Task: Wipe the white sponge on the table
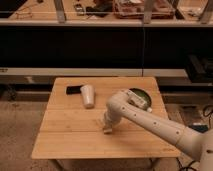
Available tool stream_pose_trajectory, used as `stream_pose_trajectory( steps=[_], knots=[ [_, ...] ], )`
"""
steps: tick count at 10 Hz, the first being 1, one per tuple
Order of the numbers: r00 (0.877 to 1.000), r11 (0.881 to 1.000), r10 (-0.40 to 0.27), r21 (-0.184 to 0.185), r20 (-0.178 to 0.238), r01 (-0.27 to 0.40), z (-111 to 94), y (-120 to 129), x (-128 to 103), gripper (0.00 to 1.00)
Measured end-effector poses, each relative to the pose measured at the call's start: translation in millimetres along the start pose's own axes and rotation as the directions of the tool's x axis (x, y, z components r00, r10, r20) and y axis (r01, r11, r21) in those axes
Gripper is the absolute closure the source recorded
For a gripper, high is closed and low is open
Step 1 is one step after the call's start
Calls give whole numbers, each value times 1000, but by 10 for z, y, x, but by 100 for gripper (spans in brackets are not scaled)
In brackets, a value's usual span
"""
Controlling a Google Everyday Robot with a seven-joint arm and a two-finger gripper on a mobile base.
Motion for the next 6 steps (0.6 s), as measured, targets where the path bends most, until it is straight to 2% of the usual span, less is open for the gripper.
stream_pose_trajectory(
  steps=[2, 3, 4, 6],
  knots=[
    [1000, 999, -9, 38, -10, 10, -56, 110, 36, 100],
    [1000, 999, -25, 36, -17, 26, -88, 139, 45, 100],
    [998, 999, -50, 17, -30, 51, -126, 189, 63, 100],
    [998, 998, -60, 15, -35, 60, -152, 198, 66, 100]
  ],
)
